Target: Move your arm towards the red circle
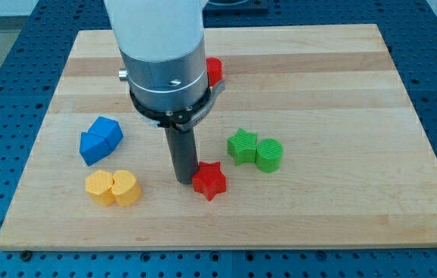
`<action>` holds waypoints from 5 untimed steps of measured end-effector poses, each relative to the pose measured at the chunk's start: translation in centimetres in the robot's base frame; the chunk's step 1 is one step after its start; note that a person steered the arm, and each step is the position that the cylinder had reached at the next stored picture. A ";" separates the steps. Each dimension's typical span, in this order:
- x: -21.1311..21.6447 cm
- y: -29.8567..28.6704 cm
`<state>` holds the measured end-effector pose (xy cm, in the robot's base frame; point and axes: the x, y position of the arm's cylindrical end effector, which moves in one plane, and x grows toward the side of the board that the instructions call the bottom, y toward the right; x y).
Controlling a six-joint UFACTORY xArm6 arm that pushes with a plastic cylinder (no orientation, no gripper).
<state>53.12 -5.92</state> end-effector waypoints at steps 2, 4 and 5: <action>-0.1 0.5; -5.5 -1.2; -7.3 -1.2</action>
<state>45.81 -7.09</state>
